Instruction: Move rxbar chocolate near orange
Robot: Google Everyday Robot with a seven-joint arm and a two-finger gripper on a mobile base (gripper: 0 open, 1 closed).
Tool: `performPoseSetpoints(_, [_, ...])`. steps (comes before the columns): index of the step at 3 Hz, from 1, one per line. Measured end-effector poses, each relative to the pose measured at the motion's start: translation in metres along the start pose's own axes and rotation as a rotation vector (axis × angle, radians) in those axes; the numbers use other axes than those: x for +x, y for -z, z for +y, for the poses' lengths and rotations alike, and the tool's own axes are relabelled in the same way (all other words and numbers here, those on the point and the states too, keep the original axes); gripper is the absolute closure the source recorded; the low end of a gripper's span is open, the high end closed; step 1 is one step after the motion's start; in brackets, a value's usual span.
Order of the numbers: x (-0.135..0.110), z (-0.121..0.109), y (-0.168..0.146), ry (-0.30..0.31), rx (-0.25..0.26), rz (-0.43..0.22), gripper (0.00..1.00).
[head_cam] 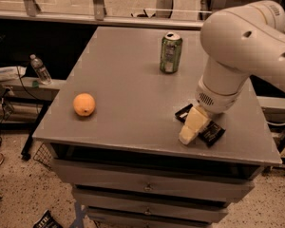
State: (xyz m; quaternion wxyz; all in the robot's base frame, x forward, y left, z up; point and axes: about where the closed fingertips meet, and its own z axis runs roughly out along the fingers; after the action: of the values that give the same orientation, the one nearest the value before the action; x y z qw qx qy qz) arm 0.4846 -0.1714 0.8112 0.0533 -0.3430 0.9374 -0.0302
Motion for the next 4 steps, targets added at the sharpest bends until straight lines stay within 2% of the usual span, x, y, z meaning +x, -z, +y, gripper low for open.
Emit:
performPoseSetpoints(1, [-0.004, 0.0, -0.002, -0.072, 0.007, 0.002, 0.42])
performPoseSetpoints(3, [-0.005, -0.002, 0.015, -0.071, 0.007, 0.002, 0.88])
performPoseSetpoints(4, [-0.005, -0.002, 0.015, -0.071, 0.007, 0.002, 1.0])
